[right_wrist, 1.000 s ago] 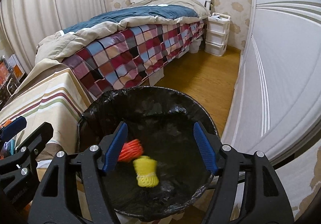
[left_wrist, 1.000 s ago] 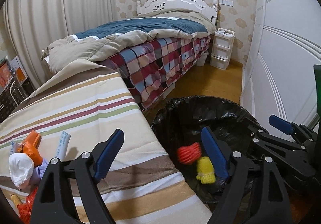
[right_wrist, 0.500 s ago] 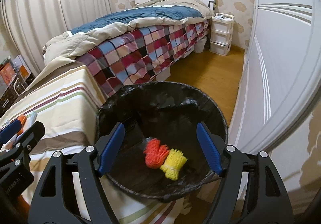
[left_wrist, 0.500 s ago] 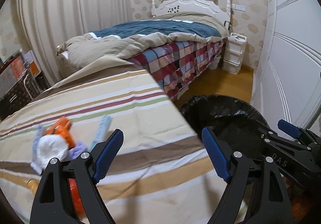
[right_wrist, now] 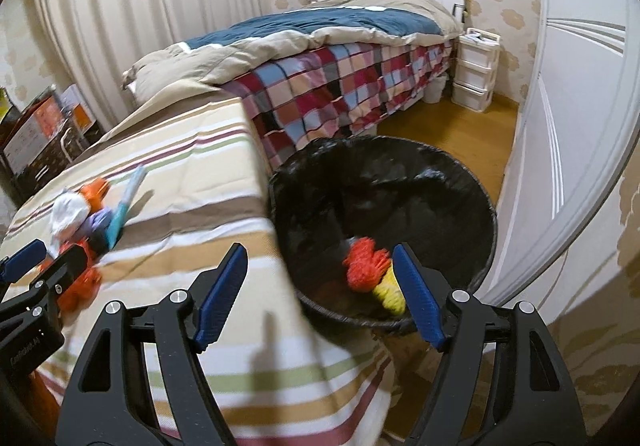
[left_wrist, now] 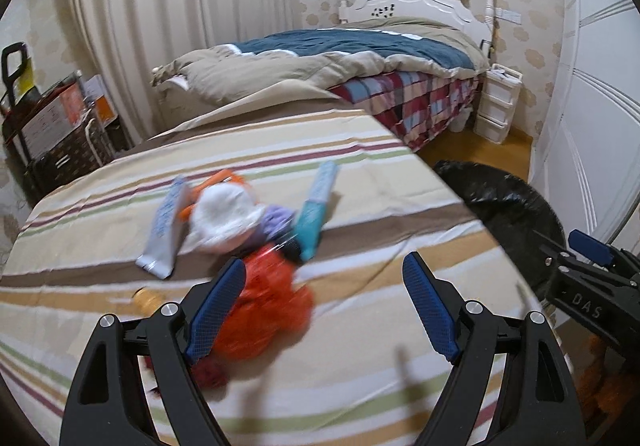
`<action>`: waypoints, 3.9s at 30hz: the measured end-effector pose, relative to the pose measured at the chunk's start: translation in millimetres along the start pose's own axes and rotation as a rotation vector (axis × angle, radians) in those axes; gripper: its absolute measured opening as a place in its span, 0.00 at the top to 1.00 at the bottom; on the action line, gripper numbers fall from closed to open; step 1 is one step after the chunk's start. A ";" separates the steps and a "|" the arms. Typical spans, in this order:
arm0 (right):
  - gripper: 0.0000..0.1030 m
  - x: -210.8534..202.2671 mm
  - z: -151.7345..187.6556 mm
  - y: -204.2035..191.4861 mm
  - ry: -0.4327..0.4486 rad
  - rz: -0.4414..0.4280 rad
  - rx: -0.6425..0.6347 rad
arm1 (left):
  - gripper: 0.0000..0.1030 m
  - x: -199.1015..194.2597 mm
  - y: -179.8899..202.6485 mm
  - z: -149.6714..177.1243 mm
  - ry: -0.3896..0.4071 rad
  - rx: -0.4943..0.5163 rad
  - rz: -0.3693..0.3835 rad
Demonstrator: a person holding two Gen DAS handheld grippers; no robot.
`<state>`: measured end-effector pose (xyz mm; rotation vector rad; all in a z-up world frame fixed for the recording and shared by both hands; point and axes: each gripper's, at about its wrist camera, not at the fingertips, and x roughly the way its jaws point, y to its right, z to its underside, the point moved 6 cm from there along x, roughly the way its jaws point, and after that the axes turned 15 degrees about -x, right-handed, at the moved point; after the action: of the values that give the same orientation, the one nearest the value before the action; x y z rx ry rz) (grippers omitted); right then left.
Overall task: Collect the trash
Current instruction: 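Withdraw both open grippers from the bin back toward the bed, then grasp the dark red cloth with the left gripper, then grasp the orange plastic bag with the right gripper while the left holds the red cloth, then carry the bag and cloth over the black bin and open both grippers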
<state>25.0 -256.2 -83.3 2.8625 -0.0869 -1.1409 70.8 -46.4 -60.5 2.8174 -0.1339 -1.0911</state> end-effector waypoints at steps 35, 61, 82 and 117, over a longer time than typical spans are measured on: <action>0.29 -21.5 30.7 -92.1 -0.014 -0.128 -0.123 | 0.42 -5.7 -100.7 50.5 -0.153 -0.132 -0.085; 0.28 -32.0 11.6 -147.1 0.020 -0.184 -0.251 | 0.71 -34.0 -137.2 37.3 -0.070 -0.177 -0.070; 0.22 -1.9 -13.7 -229.0 -0.021 -0.276 -0.361 | 0.71 -32.8 -186.8 31.1 -0.033 -0.239 -0.141; 0.63 -25.1 -12.8 -144.0 0.035 -0.188 -0.268 | 0.71 -37.2 -115.3 12.8 0.000 -0.156 -0.002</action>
<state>20.0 -110.4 -67.8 2.6925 0.3185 -1.0389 39.4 71.3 -61.4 2.6800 -0.0444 -1.0538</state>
